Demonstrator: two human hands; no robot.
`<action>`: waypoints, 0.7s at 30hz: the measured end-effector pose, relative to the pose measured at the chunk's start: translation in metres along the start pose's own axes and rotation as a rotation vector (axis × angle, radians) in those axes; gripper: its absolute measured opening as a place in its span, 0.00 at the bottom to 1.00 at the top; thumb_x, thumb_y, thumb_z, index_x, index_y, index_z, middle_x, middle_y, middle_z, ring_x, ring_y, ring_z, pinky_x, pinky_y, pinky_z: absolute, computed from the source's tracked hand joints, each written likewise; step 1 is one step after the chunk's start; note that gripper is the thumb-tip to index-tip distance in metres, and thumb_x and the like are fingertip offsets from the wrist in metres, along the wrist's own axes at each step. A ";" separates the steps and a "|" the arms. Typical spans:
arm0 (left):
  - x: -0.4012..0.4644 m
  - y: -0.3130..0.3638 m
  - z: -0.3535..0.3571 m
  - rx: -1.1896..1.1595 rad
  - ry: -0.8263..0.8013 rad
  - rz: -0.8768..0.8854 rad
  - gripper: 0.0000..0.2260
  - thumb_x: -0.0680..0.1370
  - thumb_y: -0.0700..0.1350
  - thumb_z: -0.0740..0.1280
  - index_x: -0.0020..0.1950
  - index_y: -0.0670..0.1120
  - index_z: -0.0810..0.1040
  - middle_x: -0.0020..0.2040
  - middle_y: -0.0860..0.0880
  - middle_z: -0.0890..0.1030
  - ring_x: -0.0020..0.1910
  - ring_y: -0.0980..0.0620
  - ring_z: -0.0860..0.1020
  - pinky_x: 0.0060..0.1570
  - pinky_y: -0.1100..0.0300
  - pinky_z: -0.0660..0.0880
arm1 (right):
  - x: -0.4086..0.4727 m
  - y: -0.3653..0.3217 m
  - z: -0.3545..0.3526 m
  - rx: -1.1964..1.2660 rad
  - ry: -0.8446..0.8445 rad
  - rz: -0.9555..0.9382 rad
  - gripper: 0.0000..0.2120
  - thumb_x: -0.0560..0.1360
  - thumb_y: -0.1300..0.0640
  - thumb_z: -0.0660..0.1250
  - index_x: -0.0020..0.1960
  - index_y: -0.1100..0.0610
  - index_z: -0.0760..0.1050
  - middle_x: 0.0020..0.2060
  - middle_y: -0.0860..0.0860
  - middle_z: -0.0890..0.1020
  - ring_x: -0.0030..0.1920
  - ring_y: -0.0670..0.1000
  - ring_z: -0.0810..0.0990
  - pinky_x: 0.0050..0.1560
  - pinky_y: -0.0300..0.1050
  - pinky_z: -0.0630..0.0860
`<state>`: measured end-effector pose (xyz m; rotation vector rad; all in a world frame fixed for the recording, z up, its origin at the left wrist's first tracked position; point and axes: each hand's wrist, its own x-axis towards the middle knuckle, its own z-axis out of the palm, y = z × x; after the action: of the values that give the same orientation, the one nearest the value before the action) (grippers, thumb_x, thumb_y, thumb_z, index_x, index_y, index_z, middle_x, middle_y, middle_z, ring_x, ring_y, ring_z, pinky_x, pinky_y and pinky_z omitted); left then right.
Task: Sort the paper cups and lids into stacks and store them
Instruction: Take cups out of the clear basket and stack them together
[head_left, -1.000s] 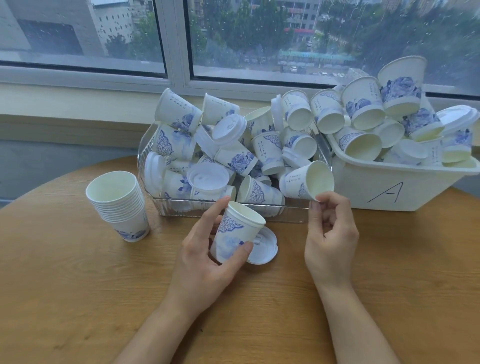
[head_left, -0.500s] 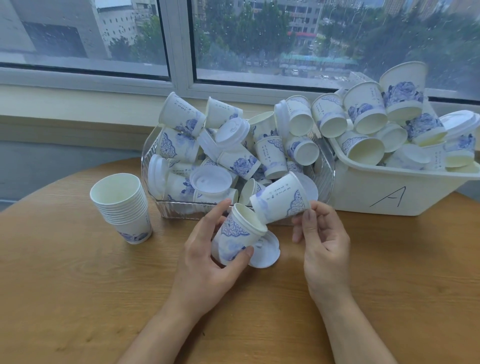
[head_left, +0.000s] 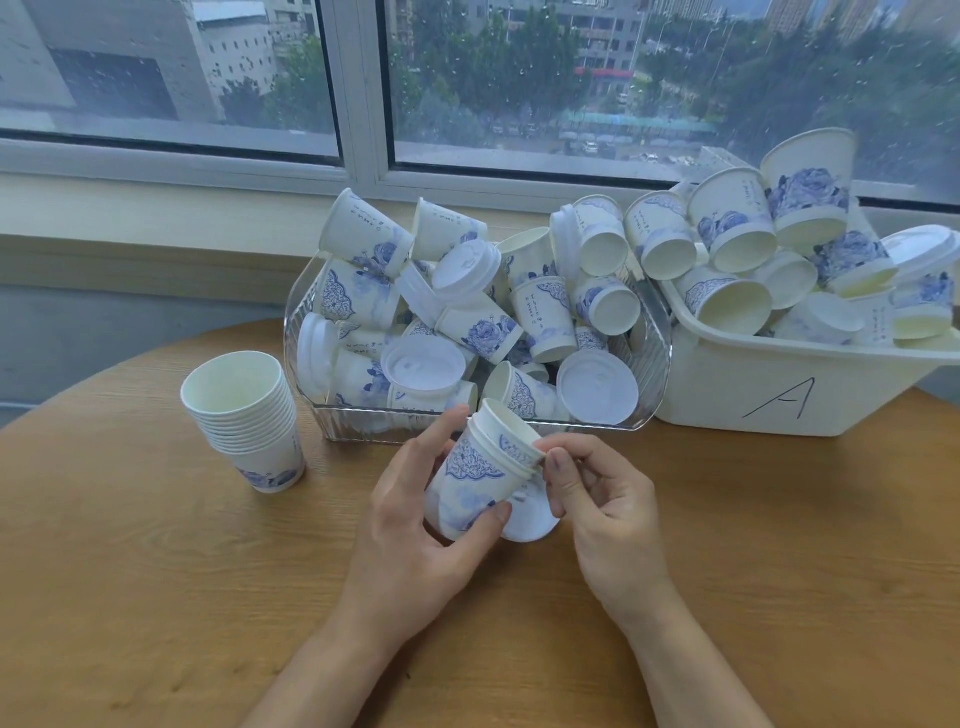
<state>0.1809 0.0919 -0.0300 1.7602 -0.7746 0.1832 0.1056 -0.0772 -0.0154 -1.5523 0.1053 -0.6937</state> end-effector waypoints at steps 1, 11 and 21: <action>0.000 -0.001 0.000 -0.003 0.002 -0.007 0.37 0.71 0.48 0.80 0.78 0.55 0.70 0.59 0.54 0.81 0.59 0.48 0.81 0.56 0.51 0.80 | -0.001 -0.001 0.000 0.004 -0.019 0.008 0.07 0.81 0.57 0.68 0.50 0.54 0.84 0.35 0.43 0.80 0.34 0.46 0.73 0.39 0.38 0.73; -0.003 0.003 -0.001 0.014 0.022 0.006 0.35 0.72 0.54 0.75 0.78 0.60 0.70 0.55 0.53 0.78 0.54 0.53 0.78 0.56 0.57 0.78 | 0.009 -0.007 -0.005 -0.117 -0.054 0.029 0.06 0.82 0.58 0.69 0.54 0.54 0.85 0.37 0.42 0.83 0.37 0.46 0.77 0.42 0.38 0.74; 0.003 -0.008 -0.004 0.003 0.182 -0.114 0.34 0.72 0.57 0.76 0.77 0.62 0.69 0.56 0.57 0.78 0.53 0.51 0.81 0.51 0.44 0.82 | 0.087 -0.013 0.000 -1.071 -0.312 -0.313 0.13 0.81 0.59 0.70 0.62 0.46 0.83 0.49 0.45 0.71 0.48 0.47 0.71 0.54 0.54 0.74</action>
<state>0.1891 0.0951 -0.0335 1.7578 -0.5416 0.2644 0.1713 -0.1166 0.0282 -2.7314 -0.0126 -0.6533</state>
